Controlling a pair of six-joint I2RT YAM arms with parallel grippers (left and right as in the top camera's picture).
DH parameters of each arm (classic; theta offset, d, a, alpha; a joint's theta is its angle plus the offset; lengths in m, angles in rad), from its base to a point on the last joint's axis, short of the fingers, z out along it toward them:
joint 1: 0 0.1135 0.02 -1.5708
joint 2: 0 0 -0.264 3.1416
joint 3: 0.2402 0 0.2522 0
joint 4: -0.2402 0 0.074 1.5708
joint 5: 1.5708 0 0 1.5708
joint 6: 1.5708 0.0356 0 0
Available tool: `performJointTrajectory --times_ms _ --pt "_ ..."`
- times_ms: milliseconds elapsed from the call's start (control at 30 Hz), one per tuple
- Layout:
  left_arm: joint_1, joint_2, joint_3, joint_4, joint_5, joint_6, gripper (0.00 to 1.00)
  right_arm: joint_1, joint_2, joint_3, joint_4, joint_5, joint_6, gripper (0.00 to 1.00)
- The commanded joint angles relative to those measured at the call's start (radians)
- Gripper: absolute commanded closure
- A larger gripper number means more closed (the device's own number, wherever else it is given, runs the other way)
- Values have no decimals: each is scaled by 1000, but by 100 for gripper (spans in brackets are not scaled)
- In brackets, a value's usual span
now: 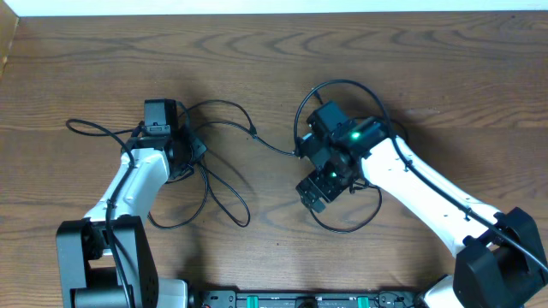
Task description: Untangle cables
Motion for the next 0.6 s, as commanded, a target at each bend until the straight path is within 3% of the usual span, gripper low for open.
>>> performJointTrajectory --times_ms 0,100,233,333,567 --pt "3 5 7 -3 -14 10 83 32 -22 11 -34 138 126 1" --pt "3 5 7 -3 -14 10 83 54 -22 11 -89 304 338 1" --pt "3 5 7 -3 -14 10 83 64 -22 11 -263 443 909 1" --pt "3 5 7 -3 -14 10 83 63 -22 12 -299 444 1170 1" --pt "3 5 7 -3 -14 10 83 11 -22 5 -227 444 1374 1"
